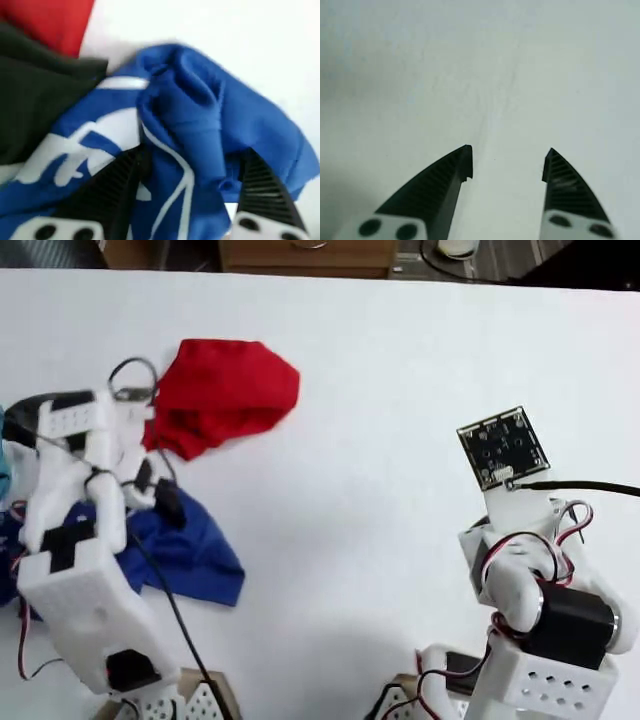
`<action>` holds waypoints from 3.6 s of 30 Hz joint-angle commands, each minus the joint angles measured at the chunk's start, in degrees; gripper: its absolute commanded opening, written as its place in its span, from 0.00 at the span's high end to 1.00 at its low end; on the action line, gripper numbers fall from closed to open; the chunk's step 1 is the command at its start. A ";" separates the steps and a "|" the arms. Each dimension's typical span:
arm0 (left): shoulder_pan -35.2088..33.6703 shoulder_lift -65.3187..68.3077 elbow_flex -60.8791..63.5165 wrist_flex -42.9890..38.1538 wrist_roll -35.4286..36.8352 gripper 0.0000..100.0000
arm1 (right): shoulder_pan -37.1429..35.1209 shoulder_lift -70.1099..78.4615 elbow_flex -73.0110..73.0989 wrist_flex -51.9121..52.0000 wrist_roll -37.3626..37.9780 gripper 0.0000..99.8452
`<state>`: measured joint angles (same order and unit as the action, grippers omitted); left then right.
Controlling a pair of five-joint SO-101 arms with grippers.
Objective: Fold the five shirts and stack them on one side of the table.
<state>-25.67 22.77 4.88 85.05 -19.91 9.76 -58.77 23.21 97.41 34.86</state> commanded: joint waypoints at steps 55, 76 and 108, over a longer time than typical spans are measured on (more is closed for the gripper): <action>-21.01 5.10 -58.59 17.32 5.27 0.74 | -47.78 64.13 -41.93 -15.60 -15.82 0.54; -21.89 -18.46 -19.82 17.05 5.27 0.80 | -49.36 91.30 -59.43 -18.86 -15.82 0.54; -21.71 -19.25 -10.07 16.79 5.27 0.80 | -51.65 91.56 -58.99 -23.43 -10.99 0.54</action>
<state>-47.03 7.03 -4.62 101.41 -14.90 -41.67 32.92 -33.58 74.73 23.25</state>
